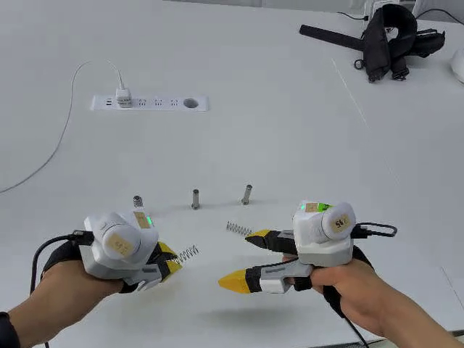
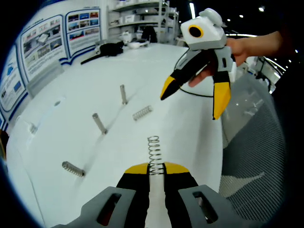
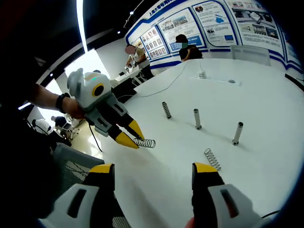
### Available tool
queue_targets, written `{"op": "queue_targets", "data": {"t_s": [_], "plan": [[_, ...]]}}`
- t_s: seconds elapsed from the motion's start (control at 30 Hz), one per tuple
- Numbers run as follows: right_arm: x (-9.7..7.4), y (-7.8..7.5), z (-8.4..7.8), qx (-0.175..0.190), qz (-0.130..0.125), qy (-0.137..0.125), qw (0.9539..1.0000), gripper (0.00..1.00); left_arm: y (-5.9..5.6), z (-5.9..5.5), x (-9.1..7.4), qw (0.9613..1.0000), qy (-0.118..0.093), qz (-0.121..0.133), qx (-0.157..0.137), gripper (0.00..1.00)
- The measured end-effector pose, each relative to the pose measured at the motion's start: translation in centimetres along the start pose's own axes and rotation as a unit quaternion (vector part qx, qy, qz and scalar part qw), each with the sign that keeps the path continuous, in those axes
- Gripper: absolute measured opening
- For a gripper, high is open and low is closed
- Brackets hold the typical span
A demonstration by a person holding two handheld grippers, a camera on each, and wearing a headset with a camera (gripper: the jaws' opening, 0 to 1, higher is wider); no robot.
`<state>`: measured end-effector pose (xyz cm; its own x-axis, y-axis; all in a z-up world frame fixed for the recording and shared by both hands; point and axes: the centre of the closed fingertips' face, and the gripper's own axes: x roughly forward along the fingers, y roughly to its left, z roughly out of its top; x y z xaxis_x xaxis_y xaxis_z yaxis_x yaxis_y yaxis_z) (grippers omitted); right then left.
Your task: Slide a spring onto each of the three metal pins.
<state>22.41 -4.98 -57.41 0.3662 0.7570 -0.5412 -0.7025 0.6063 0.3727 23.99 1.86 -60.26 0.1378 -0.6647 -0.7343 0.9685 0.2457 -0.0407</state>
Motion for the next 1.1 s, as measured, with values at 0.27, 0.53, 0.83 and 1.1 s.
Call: {"op": "queue_targets", "data": {"t_s": [0.27, 0.53, 0.83, 1.1], "plan": [[0.5, 0.6, 0.4, -0.011, 0.019, 0.002, 0.9998, 0.63, -0.6, 0.9, -0.7, 0.9999, -0.009, -0.003, 0.013, 0.1], [0.8, 1.2, 0.9, -0.017, 0.037, 0.0, 0.9992, 0.55, -2.0, 2.0, -1.0, 0.9994, -0.021, -0.014, 0.023, 0.1], [0.6, 2.2, 1.9, -0.024, 0.066, -0.007, 0.9975, 0.4, -3.2, 3.9, -1.4, 0.9982, -0.045, -0.024, 0.03, 0.1], [0.2, 3.0, 2.5, -0.031, 0.095, -0.007, 0.9949, 0.3, -3.7, 5.1, -1.8, 0.9965, -0.066, -0.033, 0.04, 0.1]]}}
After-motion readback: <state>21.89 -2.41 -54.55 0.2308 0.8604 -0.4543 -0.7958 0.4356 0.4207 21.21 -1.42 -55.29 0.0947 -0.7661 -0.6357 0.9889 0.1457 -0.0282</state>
